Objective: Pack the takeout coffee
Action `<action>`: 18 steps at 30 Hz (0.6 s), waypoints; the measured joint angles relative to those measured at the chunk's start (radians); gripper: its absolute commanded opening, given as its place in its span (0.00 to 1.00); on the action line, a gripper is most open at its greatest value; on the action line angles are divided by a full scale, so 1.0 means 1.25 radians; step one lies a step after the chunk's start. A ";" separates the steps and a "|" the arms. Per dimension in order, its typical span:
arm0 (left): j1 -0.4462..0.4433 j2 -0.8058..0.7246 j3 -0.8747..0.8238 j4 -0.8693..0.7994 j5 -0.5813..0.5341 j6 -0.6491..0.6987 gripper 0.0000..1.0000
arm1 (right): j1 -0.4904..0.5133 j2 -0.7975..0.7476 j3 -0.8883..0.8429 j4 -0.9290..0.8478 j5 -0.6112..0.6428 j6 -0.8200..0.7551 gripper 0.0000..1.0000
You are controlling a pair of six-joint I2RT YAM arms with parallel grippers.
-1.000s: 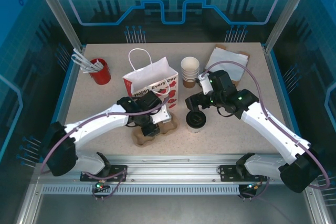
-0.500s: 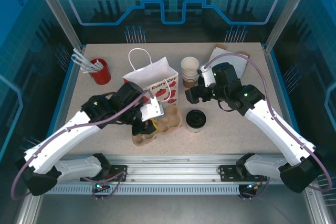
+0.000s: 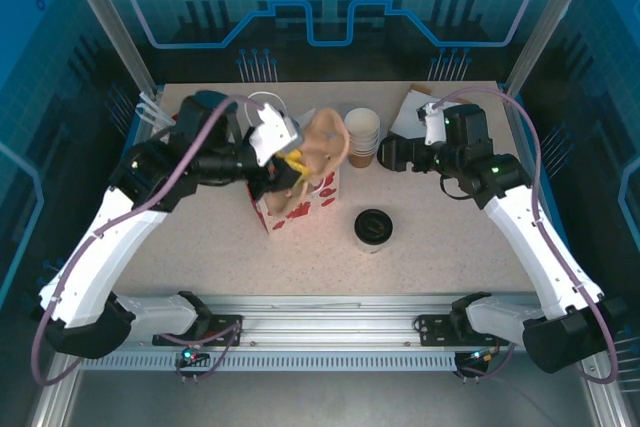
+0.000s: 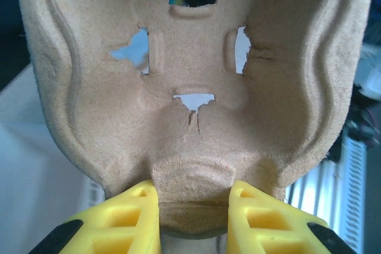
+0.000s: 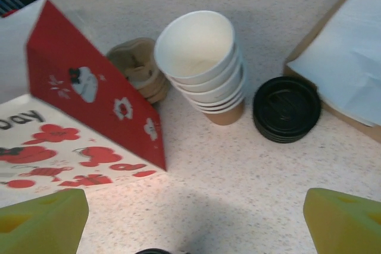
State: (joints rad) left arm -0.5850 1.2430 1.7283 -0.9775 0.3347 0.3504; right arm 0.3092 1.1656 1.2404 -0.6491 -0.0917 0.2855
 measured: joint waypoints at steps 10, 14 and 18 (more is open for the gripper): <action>0.169 0.067 0.052 0.084 0.007 -0.010 0.24 | 0.108 0.207 0.176 0.076 -0.164 0.034 0.77; 0.199 0.084 0.052 0.107 0.016 -0.020 0.24 | 0.131 0.305 0.256 0.089 -0.193 0.045 0.69; 0.216 0.084 0.046 0.132 0.022 -0.031 0.24 | 0.150 0.385 0.320 0.085 -0.204 0.043 0.60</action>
State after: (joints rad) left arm -0.3149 1.3483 1.7855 -0.8124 0.3618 0.3119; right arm 0.4969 1.6470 1.6405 -0.5423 -0.3462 0.3397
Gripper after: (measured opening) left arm 0.256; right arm 0.636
